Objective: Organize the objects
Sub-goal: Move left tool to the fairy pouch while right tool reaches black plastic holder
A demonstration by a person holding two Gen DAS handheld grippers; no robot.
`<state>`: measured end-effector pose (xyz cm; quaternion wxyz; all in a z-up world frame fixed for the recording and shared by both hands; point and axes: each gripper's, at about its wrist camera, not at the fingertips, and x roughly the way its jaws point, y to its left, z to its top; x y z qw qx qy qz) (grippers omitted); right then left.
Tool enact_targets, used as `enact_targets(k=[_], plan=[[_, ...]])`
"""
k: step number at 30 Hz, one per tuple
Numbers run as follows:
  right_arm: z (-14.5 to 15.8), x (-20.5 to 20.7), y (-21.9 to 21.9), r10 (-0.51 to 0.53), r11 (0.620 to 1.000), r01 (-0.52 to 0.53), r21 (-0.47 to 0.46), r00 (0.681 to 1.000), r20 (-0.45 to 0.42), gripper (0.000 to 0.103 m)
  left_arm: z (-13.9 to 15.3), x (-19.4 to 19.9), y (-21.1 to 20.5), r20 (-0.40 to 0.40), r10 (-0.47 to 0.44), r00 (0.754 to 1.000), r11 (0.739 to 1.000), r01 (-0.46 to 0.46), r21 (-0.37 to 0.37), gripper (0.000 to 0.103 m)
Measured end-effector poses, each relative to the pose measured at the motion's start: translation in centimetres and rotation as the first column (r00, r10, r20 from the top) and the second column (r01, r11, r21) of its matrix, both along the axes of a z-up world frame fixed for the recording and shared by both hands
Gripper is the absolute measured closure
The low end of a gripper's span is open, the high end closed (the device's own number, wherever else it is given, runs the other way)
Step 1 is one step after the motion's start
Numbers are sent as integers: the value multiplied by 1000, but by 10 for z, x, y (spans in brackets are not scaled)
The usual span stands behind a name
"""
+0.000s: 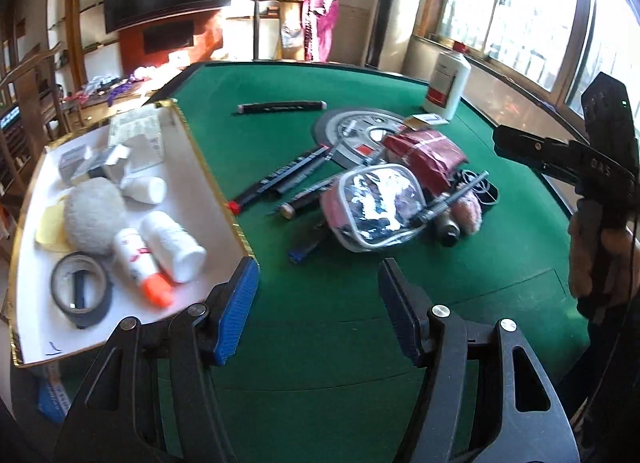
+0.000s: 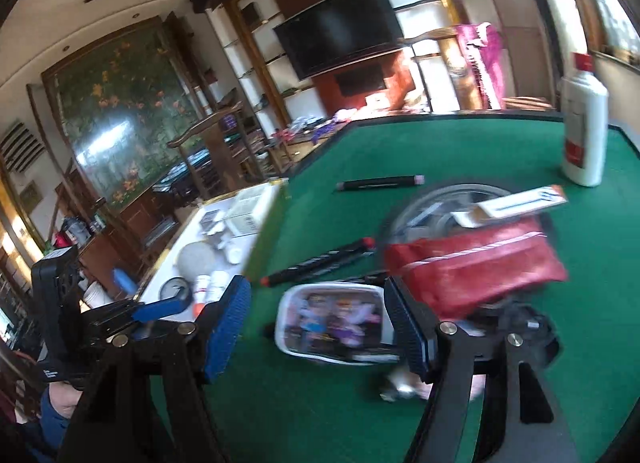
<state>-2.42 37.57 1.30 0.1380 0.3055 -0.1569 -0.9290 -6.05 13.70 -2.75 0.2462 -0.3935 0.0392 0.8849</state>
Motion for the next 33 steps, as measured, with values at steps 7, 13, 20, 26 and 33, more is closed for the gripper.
enact_targets(k=[7,13,20,26,33], plan=[[-34,2,76,-114,993,115,3,980,162,33,-7,3,45,23,-67,998,997,67,-23,40],[-45,0,67,-87,992,67,107,978,188,33,-15,-1,59,56,-83,995,996,85,-32,40],[-67,-13,54,-101,977,50,206,964,247,32,-22,-4,63,73,-108,991,994,110,-26,40],[-78,-34,48,-156,945,66,321,952,263,31,-22,-4,59,69,-105,992,994,107,-26,40],[-81,-22,47,-149,888,28,460,962,228,38,-6,-16,56,32,-99,995,994,100,-33,40]])
